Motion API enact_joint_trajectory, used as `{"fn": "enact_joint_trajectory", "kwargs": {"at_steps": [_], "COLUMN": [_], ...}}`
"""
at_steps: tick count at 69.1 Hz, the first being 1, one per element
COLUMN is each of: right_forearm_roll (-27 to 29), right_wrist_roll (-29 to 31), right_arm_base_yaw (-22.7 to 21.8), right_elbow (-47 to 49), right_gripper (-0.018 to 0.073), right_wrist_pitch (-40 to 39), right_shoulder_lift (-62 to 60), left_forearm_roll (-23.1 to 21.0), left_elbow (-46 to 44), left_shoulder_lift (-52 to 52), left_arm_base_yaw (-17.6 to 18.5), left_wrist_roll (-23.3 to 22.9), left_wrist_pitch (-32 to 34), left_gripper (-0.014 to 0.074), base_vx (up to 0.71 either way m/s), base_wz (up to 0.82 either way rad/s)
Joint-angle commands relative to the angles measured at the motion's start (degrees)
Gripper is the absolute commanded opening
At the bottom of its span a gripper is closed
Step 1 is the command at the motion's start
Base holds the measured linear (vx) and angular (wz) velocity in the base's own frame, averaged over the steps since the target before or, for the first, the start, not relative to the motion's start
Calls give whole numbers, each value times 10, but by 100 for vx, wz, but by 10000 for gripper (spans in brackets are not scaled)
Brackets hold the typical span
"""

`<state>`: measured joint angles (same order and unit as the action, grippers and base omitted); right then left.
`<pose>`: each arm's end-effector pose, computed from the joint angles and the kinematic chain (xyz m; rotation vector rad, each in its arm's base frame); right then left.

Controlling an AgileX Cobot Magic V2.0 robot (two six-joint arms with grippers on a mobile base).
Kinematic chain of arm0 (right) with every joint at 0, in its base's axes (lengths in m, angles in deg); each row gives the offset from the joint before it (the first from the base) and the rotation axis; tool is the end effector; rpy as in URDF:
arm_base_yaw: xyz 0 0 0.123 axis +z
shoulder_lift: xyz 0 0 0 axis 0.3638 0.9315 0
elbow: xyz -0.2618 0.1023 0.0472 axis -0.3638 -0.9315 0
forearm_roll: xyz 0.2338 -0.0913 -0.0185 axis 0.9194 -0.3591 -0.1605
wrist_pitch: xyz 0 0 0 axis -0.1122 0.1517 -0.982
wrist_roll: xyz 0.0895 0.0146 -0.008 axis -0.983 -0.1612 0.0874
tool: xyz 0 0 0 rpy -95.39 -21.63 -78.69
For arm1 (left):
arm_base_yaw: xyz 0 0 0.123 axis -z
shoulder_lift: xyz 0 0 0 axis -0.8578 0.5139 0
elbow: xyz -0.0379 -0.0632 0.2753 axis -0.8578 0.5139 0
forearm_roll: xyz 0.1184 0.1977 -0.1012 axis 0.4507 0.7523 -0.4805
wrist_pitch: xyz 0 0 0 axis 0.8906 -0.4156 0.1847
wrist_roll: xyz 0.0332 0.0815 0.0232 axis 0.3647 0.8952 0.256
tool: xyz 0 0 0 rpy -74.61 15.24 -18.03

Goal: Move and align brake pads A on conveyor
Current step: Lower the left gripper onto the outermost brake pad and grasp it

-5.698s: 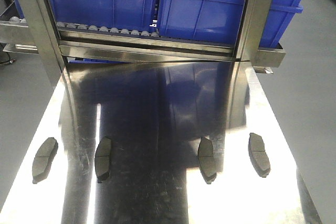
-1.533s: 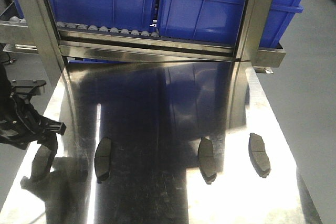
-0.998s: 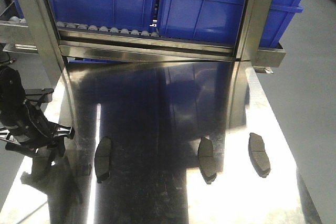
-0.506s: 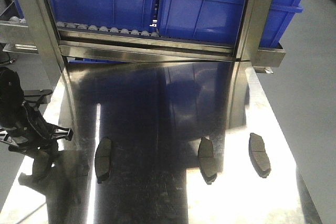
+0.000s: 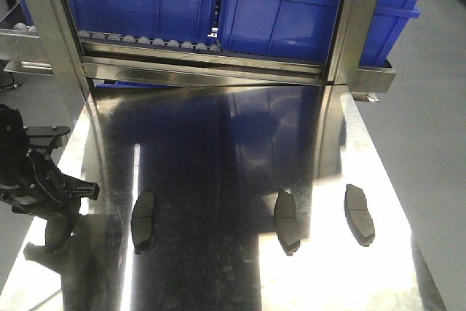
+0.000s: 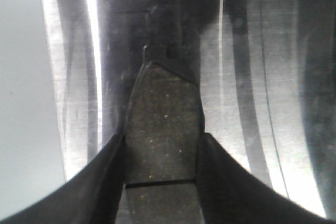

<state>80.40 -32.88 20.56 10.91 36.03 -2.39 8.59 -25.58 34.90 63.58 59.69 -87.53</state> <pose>0.0567 -0.0012 0.1961 -0.0165 1.5929 -0.0471 0.3207 -0.0291 0.1639 -0.0372 2.9903 -0.0850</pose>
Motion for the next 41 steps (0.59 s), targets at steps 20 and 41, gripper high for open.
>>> {"fn": "enact_joint_trajectory", "kwargs": {"at_steps": [20,41], "right_forearm_roll": [-3,-3], "right_wrist_roll": [4,4], "right_arm_base_yaw": [-2,-2], "right_elbow": [-3,-3], "right_gripper": [-10,-10], "right_wrist_pitch": [-44,-44], "right_shoulder_lift": [-9,-9], "left_forearm_roll": [5,4], "left_elbow": [11,134], "left_shoulder_lift": [-179,-429], "left_arm_base_yaw": [3,3], "left_wrist_roll": [6,32], "left_wrist_pitch": [29,110], "left_gripper": [-7,-7], "base_vx": [0,0], "base_wz": [0,0]}}
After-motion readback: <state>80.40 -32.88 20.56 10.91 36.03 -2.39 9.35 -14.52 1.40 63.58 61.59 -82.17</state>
